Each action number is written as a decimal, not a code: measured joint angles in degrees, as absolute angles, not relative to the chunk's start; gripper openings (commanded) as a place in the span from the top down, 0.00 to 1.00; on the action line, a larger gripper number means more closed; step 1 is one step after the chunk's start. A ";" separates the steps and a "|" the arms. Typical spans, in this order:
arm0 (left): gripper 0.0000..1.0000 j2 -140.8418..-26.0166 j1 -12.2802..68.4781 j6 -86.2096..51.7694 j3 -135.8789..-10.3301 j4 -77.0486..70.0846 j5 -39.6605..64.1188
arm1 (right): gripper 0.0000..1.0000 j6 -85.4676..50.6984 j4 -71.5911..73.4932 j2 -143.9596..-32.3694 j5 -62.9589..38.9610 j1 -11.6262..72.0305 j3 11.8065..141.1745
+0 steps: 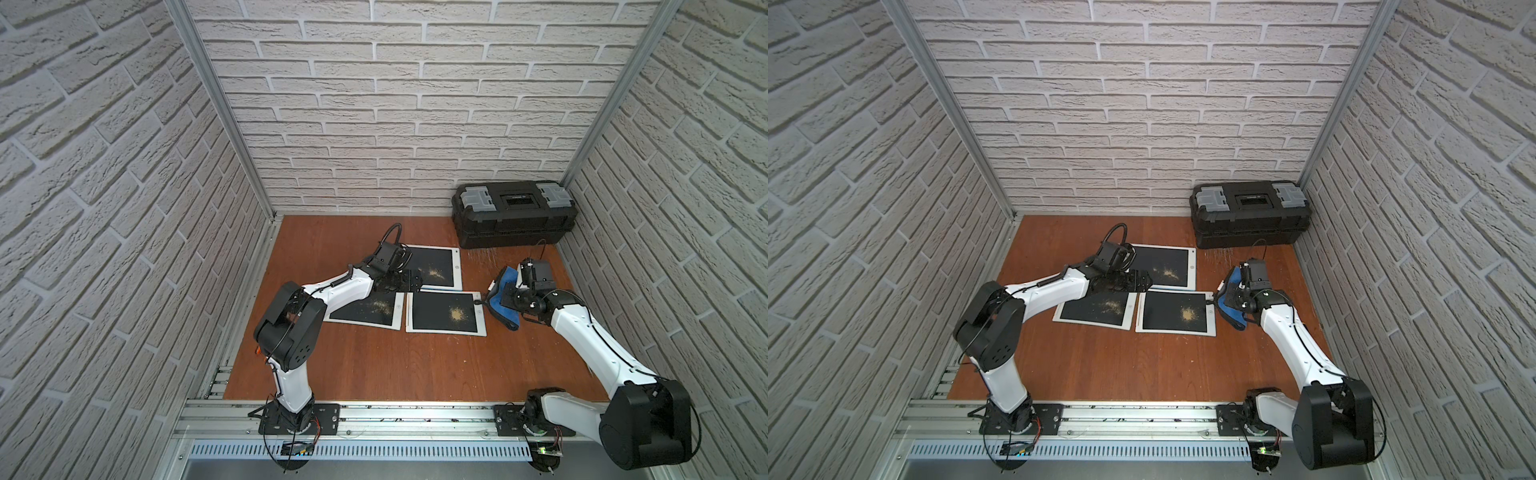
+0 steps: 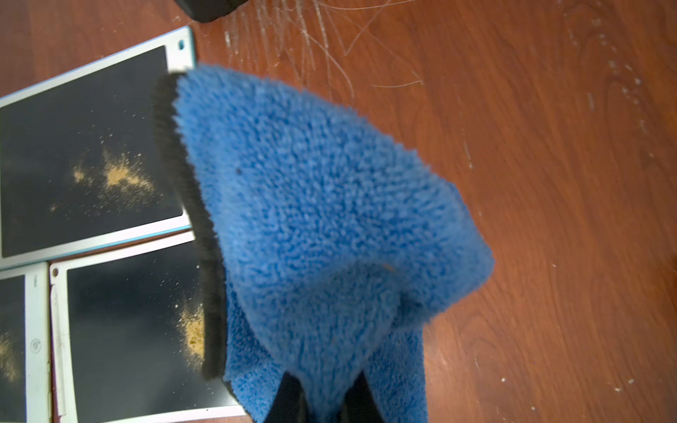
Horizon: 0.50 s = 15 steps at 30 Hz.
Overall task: Wipe the drawing tablet
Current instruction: Move the drawing tablet to the center of the board.
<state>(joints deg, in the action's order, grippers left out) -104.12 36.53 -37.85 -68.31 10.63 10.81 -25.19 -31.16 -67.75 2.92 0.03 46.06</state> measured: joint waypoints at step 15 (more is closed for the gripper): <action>0.03 -109.47 38.70 -40.16 -71.22 8.91 13.04 | 0.97 -28.10 -30.15 -70.94 -1.26 -5.54 45.56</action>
